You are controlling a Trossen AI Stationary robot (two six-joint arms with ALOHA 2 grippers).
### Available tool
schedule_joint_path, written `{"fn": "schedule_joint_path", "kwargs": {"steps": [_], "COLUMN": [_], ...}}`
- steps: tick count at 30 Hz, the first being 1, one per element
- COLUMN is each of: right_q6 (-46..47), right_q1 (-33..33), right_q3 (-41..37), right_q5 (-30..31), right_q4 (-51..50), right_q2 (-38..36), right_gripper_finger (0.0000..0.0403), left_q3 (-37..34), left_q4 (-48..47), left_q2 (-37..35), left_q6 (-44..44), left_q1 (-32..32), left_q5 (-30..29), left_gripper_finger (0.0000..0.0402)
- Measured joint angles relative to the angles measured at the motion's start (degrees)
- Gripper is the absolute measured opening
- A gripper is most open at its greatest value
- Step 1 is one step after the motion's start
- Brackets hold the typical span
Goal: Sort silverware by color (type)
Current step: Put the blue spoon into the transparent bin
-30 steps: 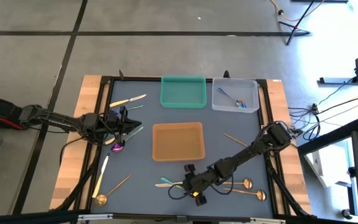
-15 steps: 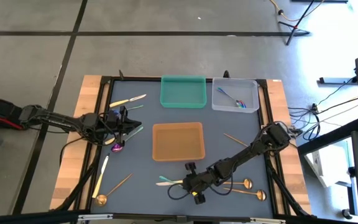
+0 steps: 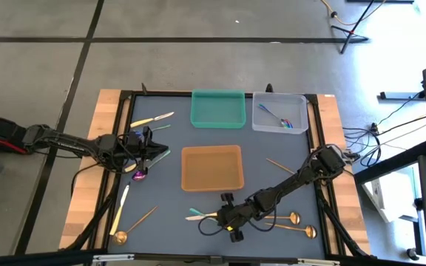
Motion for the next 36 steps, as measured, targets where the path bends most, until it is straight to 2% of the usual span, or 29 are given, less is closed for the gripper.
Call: {"fn": "schedule_joint_path", "kwargs": {"steps": [3, 5, 12, 17, 22, 29, 36], "right_q6": [-1.02, -1.43, -4.13, -5.29, -6.70, -7.71, -7.95], "right_q1": [0.02, 0.02, -0.23, -0.24, -0.24, -0.28, -0.28], "right_q3": [-0.03, -0.04, -0.07, -0.07, 0.02, -0.33, -1.13], "right_q5": [0.57, 0.59, 0.58, 0.57, 0.67, 2.85, 5.12], "right_q4": [0.02, 0.02, -0.28, -0.18, -0.72, -9.46, -13.65], "right_q2": [0.02, 0.02, 0.00, 0.00, -1.09, -5.85, -11.71], "right_gripper_finger": [0.0123, 0.0111, 0.0011, 0.0020, 0.0005, 0.0004, 0.0003], "left_q3": [0.00, 0.00, 0.01, 0.01, 0.01, -0.01, -0.01], "left_q4": [-0.02, -0.03, 0.34, 0.34, 0.36, 0.36, 0.37], "left_q2": [0.01, 0.01, -0.01, -0.02, 0.00, 0.00, -0.01], "left_q6": [-0.05, -0.09, 0.02, 0.02, 0.04, 0.07, 0.09], "left_q1": [0.00, 0.00, 0.02, 0.02, 0.02, 0.02, 0.03], "left_q5": [0.00, -0.01, -0.01, -0.02, -0.02, -0.11, -0.15], "left_gripper_finger": [0.0002, 0.0002, 0.0002, 0.0002, 0.0002, 0.0002, 0.0002]}}
